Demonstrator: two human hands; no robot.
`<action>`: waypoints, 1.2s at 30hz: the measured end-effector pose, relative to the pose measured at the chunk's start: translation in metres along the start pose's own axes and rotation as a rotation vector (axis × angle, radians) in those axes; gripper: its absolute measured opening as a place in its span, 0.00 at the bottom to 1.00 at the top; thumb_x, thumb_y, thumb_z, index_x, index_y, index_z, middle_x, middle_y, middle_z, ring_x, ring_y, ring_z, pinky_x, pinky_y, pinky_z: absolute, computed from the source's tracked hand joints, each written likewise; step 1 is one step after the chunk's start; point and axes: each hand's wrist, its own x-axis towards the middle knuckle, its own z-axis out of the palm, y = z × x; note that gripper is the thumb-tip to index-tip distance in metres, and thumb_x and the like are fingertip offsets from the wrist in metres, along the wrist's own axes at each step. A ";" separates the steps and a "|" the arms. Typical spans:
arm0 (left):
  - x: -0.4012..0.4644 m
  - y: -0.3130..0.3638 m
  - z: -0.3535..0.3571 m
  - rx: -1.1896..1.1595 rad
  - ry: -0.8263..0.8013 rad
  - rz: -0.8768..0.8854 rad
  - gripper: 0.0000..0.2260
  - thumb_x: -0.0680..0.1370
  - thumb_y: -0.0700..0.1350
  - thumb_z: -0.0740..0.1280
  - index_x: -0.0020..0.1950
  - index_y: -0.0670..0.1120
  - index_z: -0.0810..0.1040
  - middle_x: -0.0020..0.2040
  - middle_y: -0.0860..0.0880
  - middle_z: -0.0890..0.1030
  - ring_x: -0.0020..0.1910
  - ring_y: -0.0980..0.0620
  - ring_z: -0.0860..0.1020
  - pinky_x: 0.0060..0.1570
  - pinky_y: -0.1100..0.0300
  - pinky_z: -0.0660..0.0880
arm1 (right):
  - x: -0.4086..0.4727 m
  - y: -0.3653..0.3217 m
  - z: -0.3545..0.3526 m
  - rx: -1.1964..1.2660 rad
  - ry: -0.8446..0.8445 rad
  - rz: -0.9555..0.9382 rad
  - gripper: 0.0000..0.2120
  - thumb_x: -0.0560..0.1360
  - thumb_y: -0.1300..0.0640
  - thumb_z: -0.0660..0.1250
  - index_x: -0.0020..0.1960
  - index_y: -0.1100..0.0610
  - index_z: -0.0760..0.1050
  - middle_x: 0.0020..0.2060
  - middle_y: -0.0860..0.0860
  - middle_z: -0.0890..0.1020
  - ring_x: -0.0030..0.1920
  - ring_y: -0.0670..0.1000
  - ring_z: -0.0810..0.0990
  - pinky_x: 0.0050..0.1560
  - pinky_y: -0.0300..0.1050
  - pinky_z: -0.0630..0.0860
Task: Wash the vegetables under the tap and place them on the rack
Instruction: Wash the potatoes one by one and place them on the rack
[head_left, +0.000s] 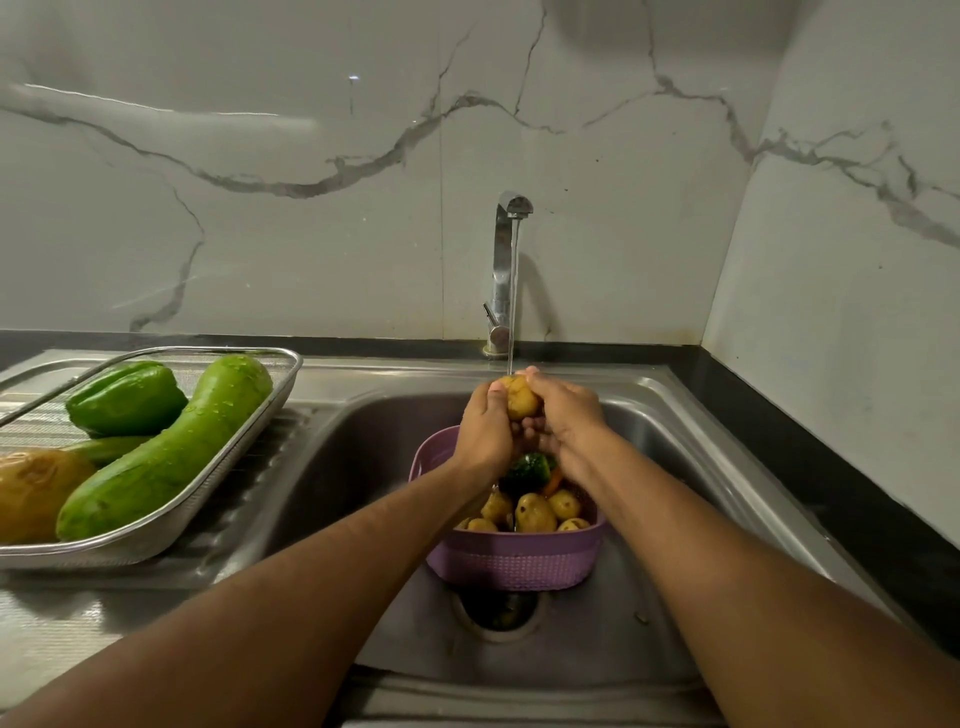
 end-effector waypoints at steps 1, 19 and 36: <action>0.000 0.002 -0.002 -0.034 0.017 -0.053 0.17 0.88 0.52 0.50 0.61 0.45 0.74 0.43 0.46 0.79 0.39 0.53 0.79 0.41 0.58 0.81 | 0.000 -0.001 0.000 0.061 -0.068 0.026 0.09 0.82 0.54 0.68 0.58 0.57 0.82 0.36 0.55 0.82 0.29 0.47 0.78 0.32 0.40 0.80; -0.016 0.003 0.006 0.008 0.007 -0.115 0.15 0.88 0.49 0.49 0.64 0.47 0.74 0.40 0.47 0.77 0.32 0.57 0.75 0.28 0.66 0.71 | 0.005 0.009 0.006 0.011 0.221 0.084 0.16 0.75 0.45 0.76 0.48 0.59 0.81 0.34 0.53 0.83 0.24 0.45 0.75 0.23 0.36 0.74; -0.010 0.009 0.005 -0.042 0.019 -0.093 0.15 0.88 0.48 0.49 0.64 0.46 0.73 0.43 0.46 0.80 0.39 0.53 0.78 0.34 0.63 0.78 | 0.003 0.006 0.012 0.077 0.202 0.025 0.12 0.76 0.49 0.76 0.51 0.59 0.83 0.29 0.53 0.79 0.24 0.46 0.76 0.27 0.39 0.77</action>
